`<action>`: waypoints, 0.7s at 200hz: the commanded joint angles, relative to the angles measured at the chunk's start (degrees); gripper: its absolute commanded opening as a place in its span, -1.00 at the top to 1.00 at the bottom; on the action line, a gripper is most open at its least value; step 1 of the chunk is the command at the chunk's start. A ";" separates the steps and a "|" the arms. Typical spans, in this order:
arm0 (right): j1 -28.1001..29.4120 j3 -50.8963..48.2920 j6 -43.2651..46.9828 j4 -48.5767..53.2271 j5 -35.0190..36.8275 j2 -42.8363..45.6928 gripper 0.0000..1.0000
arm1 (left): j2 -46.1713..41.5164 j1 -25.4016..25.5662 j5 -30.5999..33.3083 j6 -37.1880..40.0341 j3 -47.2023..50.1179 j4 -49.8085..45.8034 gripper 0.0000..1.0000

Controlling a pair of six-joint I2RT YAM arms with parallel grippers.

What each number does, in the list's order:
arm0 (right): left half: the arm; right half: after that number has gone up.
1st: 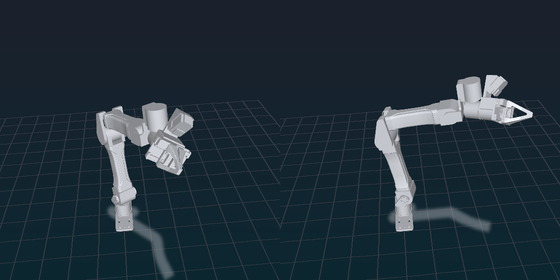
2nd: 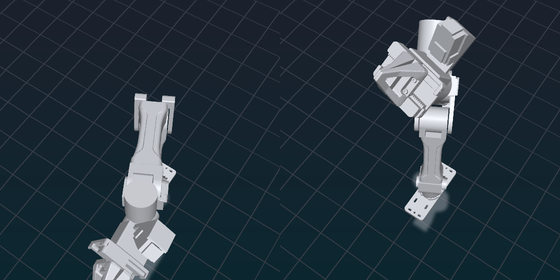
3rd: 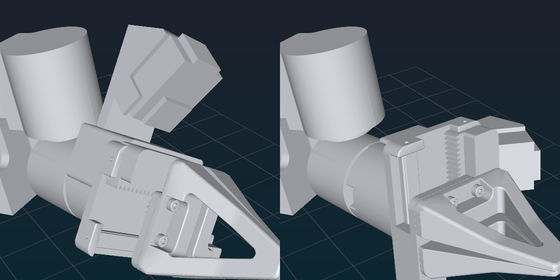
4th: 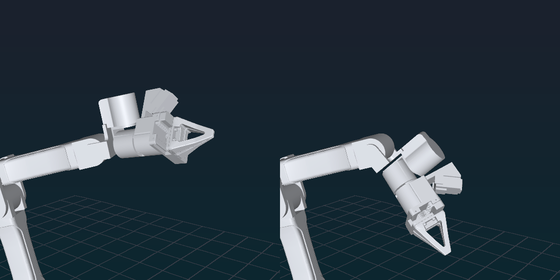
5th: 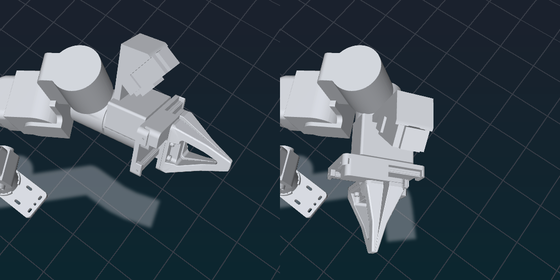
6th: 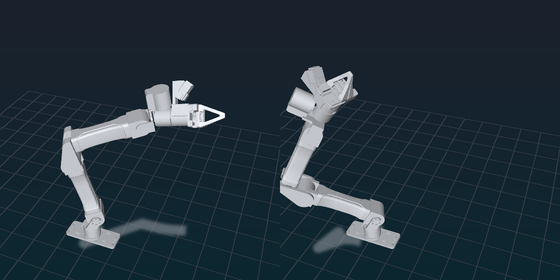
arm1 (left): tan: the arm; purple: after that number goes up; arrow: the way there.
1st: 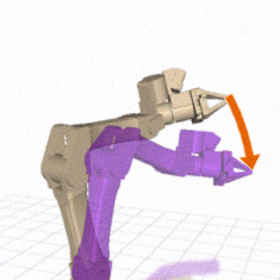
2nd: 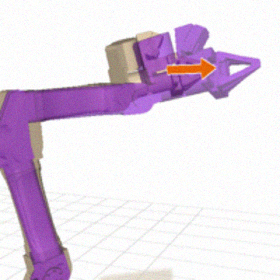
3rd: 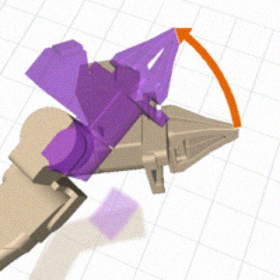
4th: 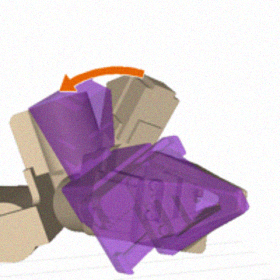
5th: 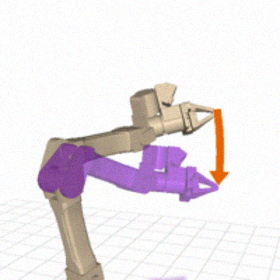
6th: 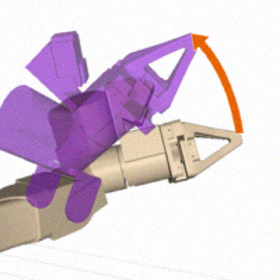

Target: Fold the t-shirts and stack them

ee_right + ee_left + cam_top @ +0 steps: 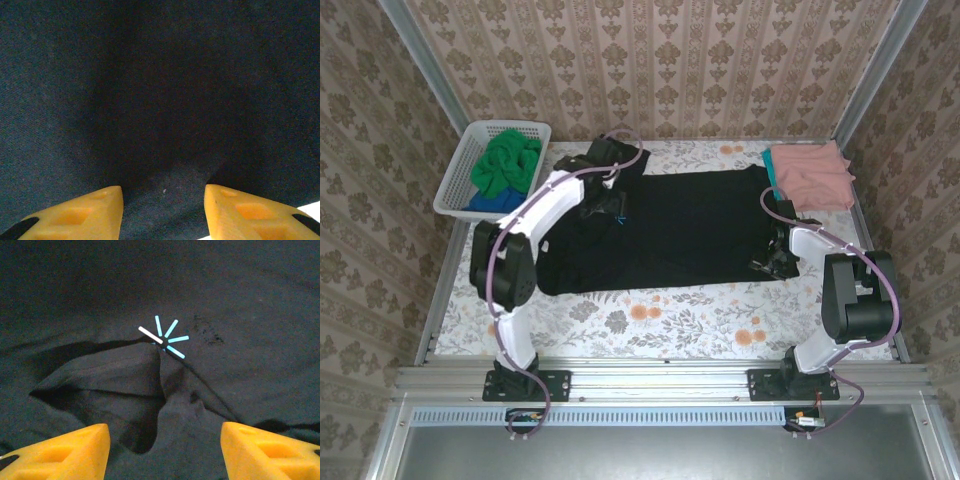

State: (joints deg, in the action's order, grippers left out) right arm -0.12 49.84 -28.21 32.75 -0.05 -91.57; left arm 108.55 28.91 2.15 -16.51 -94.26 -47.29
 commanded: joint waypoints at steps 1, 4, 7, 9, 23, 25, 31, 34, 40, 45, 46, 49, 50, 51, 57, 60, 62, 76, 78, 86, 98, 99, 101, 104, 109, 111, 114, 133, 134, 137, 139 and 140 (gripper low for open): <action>-0.06 -0.52 0.90 0.21 0.21 0.33 0.03 | 0.30 0.65 -0.99 -1.38 5.88 1.85 -0.23; -0.06 -0.46 0.95 0.23 0.22 0.34 0.03 | 0.42 0.56 -1.26 -1.51 6.49 2.07 -0.22; -0.06 -0.45 0.92 0.21 0.23 0.20 0.03 | 0.68 0.52 -1.58 -1.59 7.06 2.46 -0.21; -0.06 -0.49 0.99 0.23 0.21 0.24 0.03 | 0.87 0.40 -1.90 -1.66 7.33 2.66 -0.20; -0.06 -0.18 1.16 0.28 0.15 -0.06 0.03 | 2.66 0.19 -4.25 -1.86 8.05 3.64 -0.09; -0.06 -0.12 1.21 0.29 0.14 -0.13 0.03 | 2.97 0.25 -4.68 -1.81 7.97 3.79 -0.07; -0.10 0.03 1.30 0.38 0.14 -0.27 0.03 | 3.65 0.36 -5.63 -1.62 7.86 4.35 -0.01; -0.06 0.14 1.39 0.49 0.14 -0.28 0.03 | 4.01 0.44 -5.85 -1.57 7.80 4.62 0.00; -0.06 0.24 1.47 0.54 0.22 -0.43 0.03 | 4.75 0.54 -5.95 -1.58 7.35 4.90 0.02; -0.10 0.30 1.48 0.56 0.19 -0.52 0.03 | 5.40 0.54 -6.01 -1.48 6.94 4.83 0.05; -0.08 0.32 1.48 0.56 0.25 -0.48 0.03 | 5.55 0.54 -6.06 -1.45 6.83 4.79 0.05; -0.07 0.29 1.49 0.51 0.31 -0.44 0.03 | 5.93 0.56 -6.22 -1.42 6.44 4.83 0.08; -0.06 0.27 1.49 0.49 0.31 -0.45 0.03 | 6.04 0.55 -6.25 -1.42 6.36 4.79 0.10; -0.06 0.26 1.49 0.48 0.32 -0.45 0.03 | 6.18 0.54 -6.27 -1.37 6.27 4.81 0.12; -0.06 0.23 1.49 0.43 0.31 -0.43 0.03 | 6.85 0.58 -6.46 -1.24 5.76 4.83 0.22; -0.06 0.25 1.49 0.43 0.30 -0.40 0.03 | 7.19 0.55 -6.47 -1.24 5.47 4.78 0.28; -0.06 0.25 1.49 0.39 0.31 -0.35 0.03 | 7.37 0.54 -6.53 -1.15 5.35 4.76 0.32; -0.06 0.23 1.49 0.22 0.06 -0.44 0.04 | 8.46 0.62 -6.34 -0.83 3.77 3.90 0.62; -0.10 0.25 1.51 0.28 0.06 -0.43 0.04 | 8.57 0.63 -6.23 -0.74 3.54 3.81 0.65; -0.06 0.22 1.64 0.29 0.06 -0.47 0.03 | 8.73 0.73 -5.72 -0.59 2.48 3.50 0.77; -0.06 0.15 1.75 0.38 0.21 -0.42 0.03 | 8.89 1.10 -4.95 0.02 0.50 2.85 0.88; -0.06 0.16 1.75 0.42 0.22 -0.44 0.03 | 8.92 1.12 -4.87 0.05 0.31 2.74 0.88; -0.06 0.12 1.71 0.44 0.29 -0.49 0.03 | 8.95 1.21 -4.77 0.18 -0.05 2.62 0.89; -0.06 0.09 1.82 0.39 0.27 -0.53 0.03 | 9.02 1.38 -4.52 0.60 -0.70 2.45 0.90; -0.06 0.06 1.79 0.39 0.40 -0.56 0.04 | 9.25 1.64 -4.31 1.21 -1.84 2.11 0.91; -0.06 0.07 1.83 0.43 0.40 -0.59 0.04 | 9.27 1.78 -4.21 1.44 -2.39 1.89 0.91; -0.06 0.08 1.84 0.43 0.43 -0.62 0.04 | 9.50 1.99 -4.04 1.93 -3.15 1.57 0.91; -0.06 -0.05 1.73 0.12 0.41 -0.93 0.03 | 12.29 3.72 -1.48 5.48 -9.47 -1.29 0.93; -0.06 -0.03 1.74 0.12 0.41 -0.95 0.03 | 12.51 3.80 -1.29 5.68 -9.81 -1.48 0.93; -0.06 0.05 1.73 0.12 0.33 -1.06 0.03 | 13.20 4.05 -0.95 6.30 -10.82 -1.97 0.93; -0.06 0.07 1.72 0.12 0.32 -1.07 0.03 | 13.67 4.19 -0.86 6.71 -11.51 -2.21 0.93; -0.06 0.03 1.74 0.12 0.23 -1.11 0.04 | 13.90 4.25 -0.76 6.91 -11.80 -2.38 0.93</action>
State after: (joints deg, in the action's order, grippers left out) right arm -0.12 49.84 -27.09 32.75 -0.05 -91.61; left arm 118.69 30.89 -1.67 -15.09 -99.20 -45.50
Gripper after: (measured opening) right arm 0.483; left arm 0.064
